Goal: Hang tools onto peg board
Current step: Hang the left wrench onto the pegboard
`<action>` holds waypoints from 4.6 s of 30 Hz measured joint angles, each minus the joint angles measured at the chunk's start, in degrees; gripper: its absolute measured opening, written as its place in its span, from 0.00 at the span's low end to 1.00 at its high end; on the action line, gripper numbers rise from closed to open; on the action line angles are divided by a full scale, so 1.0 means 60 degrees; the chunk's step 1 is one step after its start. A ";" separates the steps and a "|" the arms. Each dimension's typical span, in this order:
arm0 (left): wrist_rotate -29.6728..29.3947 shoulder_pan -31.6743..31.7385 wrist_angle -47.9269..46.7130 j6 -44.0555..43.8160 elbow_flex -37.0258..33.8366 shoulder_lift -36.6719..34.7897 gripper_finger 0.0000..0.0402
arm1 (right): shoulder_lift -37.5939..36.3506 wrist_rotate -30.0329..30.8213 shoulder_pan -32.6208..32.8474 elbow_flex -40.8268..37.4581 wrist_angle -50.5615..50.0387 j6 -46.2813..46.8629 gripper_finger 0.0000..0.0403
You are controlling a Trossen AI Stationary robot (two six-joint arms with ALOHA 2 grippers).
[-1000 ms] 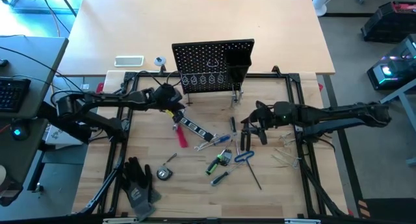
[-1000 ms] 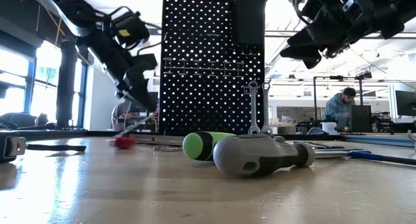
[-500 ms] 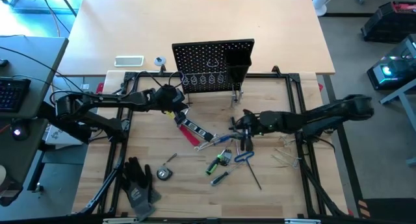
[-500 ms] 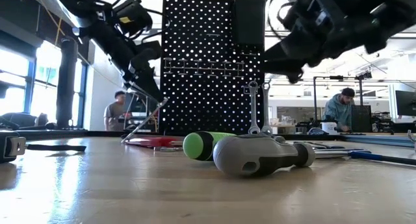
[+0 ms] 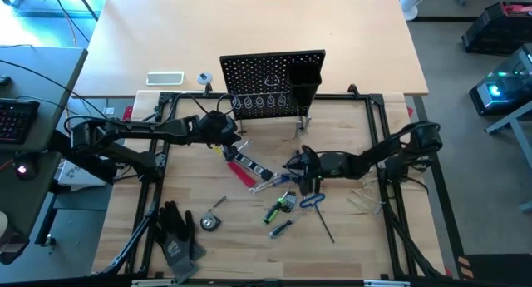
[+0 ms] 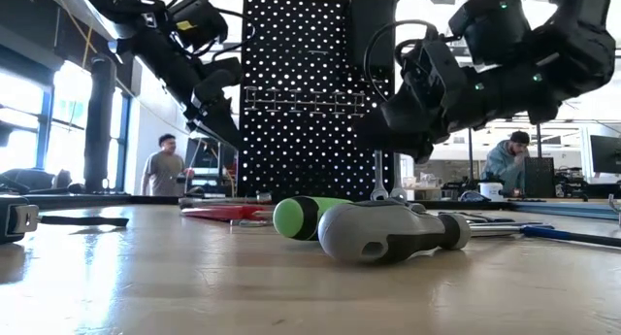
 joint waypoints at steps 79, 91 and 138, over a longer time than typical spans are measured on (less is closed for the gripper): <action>-0.0582 -0.0971 -0.3044 0.0665 0.3257 0.3560 0.06 | 0.0000 0.0164 0.0310 0.0004 -0.0019 0.0277 0.43; -0.1753 -0.0940 -0.4566 0.0730 0.3257 0.3555 0.06 | -0.0004 0.0106 0.0318 0.0004 0.0100 0.0306 0.43; -0.0491 -0.4136 0.3424 -0.0433 -0.0060 -0.0266 0.00 | -0.0004 0.2053 0.2272 0.0000 0.0264 -0.0170 0.43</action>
